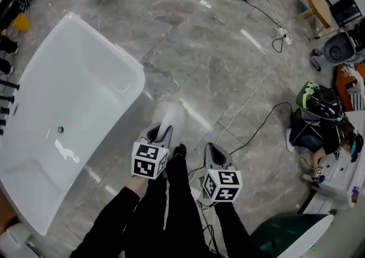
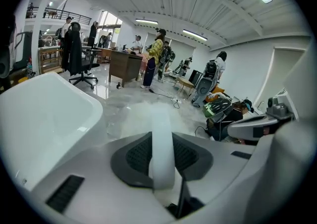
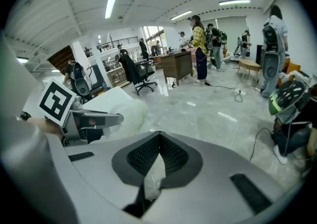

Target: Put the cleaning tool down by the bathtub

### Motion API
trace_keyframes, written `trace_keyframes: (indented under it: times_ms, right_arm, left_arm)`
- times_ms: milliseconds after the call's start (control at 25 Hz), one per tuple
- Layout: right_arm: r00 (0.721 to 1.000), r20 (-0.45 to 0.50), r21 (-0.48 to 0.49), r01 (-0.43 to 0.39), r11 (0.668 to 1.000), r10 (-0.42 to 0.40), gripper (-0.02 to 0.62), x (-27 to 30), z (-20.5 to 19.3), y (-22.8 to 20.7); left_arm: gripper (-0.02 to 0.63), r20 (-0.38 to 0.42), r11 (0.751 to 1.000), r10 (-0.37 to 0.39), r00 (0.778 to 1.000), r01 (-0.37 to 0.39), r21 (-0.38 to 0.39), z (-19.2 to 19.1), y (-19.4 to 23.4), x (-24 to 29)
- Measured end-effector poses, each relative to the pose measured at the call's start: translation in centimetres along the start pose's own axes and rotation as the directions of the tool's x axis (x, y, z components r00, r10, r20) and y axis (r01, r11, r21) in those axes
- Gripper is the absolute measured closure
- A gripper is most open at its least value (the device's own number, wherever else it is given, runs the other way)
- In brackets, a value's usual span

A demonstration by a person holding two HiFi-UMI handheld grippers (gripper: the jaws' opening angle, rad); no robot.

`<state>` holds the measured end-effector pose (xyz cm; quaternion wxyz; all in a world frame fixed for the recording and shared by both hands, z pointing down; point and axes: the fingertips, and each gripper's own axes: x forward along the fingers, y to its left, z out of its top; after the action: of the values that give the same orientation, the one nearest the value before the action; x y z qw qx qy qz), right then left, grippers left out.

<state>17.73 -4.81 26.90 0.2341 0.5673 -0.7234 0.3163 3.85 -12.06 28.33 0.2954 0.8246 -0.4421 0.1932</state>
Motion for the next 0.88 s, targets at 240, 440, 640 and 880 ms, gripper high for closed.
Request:
trace_keyframes:
  times_ms: [240, 440, 640, 880]
  right_arm:
    - [1.000, 0.006, 0.012, -0.005, 1.000, 0.005, 0.595, 6.1, -2.9, -1.6]
    - [1.000, 0.004, 0.013, 0.005, 1.000, -0.005, 0.595, 11.5, -5.4, -3.8]
    - [1.000, 0.021, -0.020, 0.019, 1.000, -0.019, 0.595, 16.4, -6.9, -6.1]
    - [0.999, 0.045, -0.035, 0.020, 0.999, -0.018, 0.595, 22.1, -9.6, -7.9]
  left_arm:
    - [0.511, -0.012, 1.000, 0.005, 1.000, -0.005, 0.024, -4.1, 3.0, 6.7]
    - [0.509, -0.014, 0.999, 0.021, 1.000, -0.020, 0.026, -7.3, 6.0, 11.8]
    - [0.509, 0.008, 0.999, 0.044, 0.999, -0.044, 0.009, -9.7, 8.9, 16.3]
    - [0.511, 0.022, 0.998, 0.056, 0.998, -0.057, 0.016, -13.3, 11.9, 20.7]
